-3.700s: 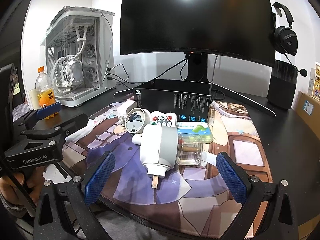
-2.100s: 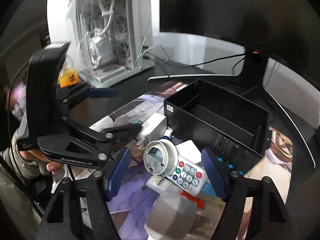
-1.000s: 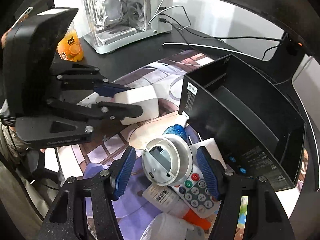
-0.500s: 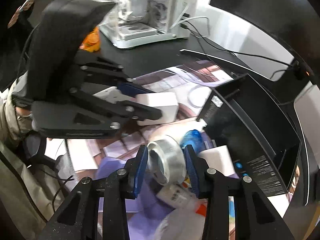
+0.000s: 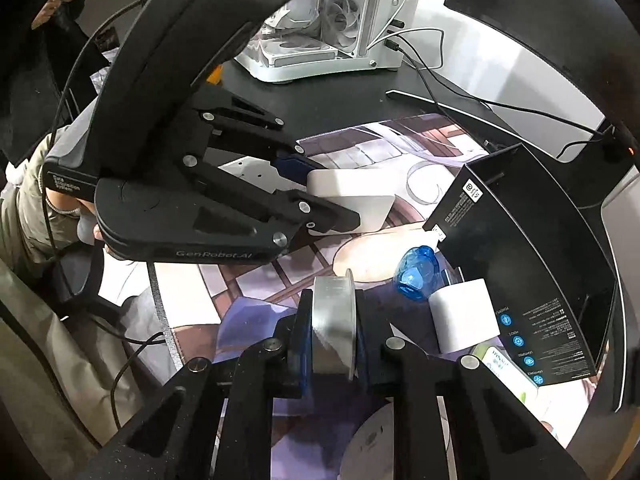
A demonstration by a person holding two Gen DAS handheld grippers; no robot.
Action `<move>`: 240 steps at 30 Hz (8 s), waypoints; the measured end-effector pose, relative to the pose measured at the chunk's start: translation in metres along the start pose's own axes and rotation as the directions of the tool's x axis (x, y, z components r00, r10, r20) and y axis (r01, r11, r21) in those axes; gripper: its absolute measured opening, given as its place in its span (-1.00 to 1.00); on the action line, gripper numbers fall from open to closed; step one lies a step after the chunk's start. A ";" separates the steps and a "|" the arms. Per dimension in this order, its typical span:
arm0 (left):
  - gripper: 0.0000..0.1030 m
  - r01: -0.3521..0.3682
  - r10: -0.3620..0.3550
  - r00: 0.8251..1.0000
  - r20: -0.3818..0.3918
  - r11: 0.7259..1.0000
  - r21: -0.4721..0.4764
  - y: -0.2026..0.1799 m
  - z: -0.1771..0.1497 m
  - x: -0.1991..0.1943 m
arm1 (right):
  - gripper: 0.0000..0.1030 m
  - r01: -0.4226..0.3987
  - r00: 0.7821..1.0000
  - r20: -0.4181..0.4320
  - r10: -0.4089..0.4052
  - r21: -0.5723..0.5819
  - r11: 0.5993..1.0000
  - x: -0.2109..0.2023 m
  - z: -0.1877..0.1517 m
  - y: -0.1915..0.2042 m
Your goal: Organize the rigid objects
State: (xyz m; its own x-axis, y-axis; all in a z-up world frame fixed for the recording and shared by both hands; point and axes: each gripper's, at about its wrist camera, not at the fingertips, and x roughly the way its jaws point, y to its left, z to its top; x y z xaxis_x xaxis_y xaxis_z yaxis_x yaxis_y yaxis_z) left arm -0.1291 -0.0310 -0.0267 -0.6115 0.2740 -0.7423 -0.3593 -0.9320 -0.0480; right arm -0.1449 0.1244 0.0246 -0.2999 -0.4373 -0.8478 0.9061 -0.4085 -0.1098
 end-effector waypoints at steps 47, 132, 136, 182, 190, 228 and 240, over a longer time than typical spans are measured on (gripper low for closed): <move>-0.61 0.046 -0.045 0.998 0.043 0.999 -0.014 -0.039 0.132 0.054 | -0.67 0.183 0.939 0.177 -0.295 0.472 0.863 -0.036 -0.013 -0.154; 0.53 0.088 -0.065 0.995 -0.078 0.936 0.340 -0.113 -0.005 0.000 | 0.70 -0.064 0.991 0.126 0.036 0.220 0.973 -0.076 -0.101 -0.025; 0.53 0.085 -0.069 0.996 -0.057 0.923 0.374 -0.112 0.000 0.005 | 0.70 -0.074 0.995 0.088 0.056 0.224 0.972 -0.066 -0.101 -0.022; -0.51 0.252 -0.215 0.963 -0.163 0.933 0.257 -0.096 0.004 0.014 | -0.25 0.024 0.999 0.029 -0.034 0.289 0.957 -0.074 -0.118 -0.048; -0.65 0.201 -0.166 0.976 -0.144 0.940 0.276 -0.092 -0.008 -0.001 | -0.25 0.010 0.994 0.101 -0.034 0.224 0.975 -0.086 -0.099 -0.019; -0.93 0.082 -0.074 0.996 -0.046 0.973 0.214 -0.074 -0.014 -0.016 | 0.45 0.090 0.995 0.045 -0.091 0.031 0.995 -0.005 -0.027 -0.014; -0.93 0.094 -0.086 0.995 -0.047 0.972 0.215 -0.073 -0.014 -0.018 | 0.07 0.131 0.990 -0.051 -0.128 0.076 0.988 0.009 -0.029 -0.032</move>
State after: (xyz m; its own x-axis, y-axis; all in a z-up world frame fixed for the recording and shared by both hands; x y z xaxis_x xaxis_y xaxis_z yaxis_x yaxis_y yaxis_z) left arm -0.0822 0.0291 -0.0194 -0.5442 0.3415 -0.7663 -0.5587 -0.8290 0.0274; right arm -0.1677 0.1566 0.0056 -0.3975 -0.3399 -0.8523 0.8337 -0.5219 -0.1806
